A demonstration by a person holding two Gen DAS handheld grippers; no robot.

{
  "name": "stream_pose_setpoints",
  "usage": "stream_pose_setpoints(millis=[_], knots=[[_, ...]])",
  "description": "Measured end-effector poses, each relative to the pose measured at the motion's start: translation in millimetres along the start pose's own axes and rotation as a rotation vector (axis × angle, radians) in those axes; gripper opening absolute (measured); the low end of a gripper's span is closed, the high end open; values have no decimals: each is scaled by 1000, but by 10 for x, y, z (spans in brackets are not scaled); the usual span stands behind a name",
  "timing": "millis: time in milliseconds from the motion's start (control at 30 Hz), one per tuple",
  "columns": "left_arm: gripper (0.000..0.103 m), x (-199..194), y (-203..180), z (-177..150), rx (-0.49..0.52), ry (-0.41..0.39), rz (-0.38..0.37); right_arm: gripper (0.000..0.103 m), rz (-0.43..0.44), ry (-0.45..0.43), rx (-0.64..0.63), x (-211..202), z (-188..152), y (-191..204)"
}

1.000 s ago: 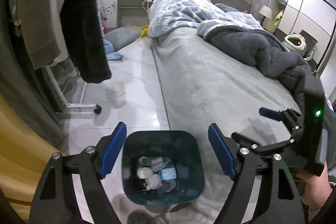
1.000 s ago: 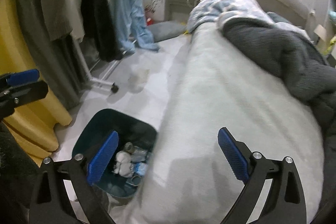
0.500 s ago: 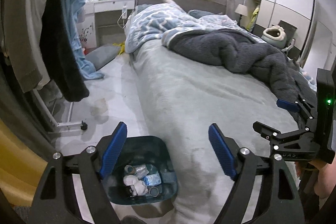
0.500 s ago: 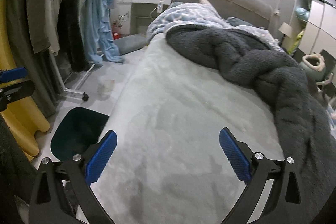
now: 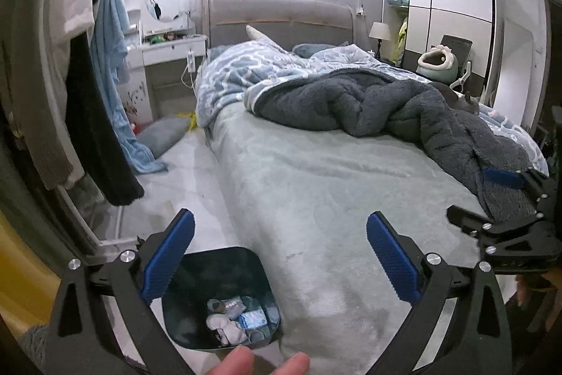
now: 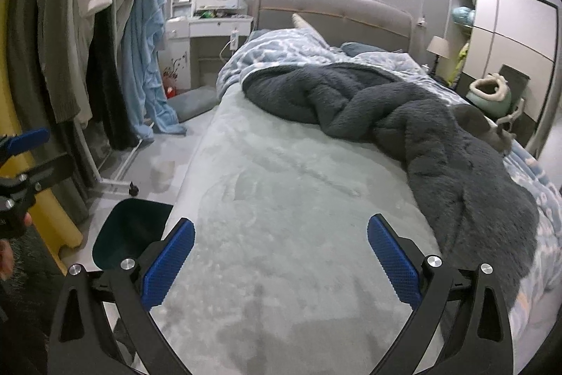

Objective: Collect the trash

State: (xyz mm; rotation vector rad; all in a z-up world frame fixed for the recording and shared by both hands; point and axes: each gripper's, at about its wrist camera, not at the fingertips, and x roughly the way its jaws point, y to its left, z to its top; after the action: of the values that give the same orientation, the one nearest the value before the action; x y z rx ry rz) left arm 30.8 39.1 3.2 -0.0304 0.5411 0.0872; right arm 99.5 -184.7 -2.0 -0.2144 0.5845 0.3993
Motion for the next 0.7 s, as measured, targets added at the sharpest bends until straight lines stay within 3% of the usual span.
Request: stream_pose_setpoints(millis=[300,700], knots=[[100,-157,-118,-121,7,-18,0,100,-34,-24,104,-168,-182,-226],[100,-23,-207,-212,13,38,15,100,16,-12,80,13,-166,-162]])
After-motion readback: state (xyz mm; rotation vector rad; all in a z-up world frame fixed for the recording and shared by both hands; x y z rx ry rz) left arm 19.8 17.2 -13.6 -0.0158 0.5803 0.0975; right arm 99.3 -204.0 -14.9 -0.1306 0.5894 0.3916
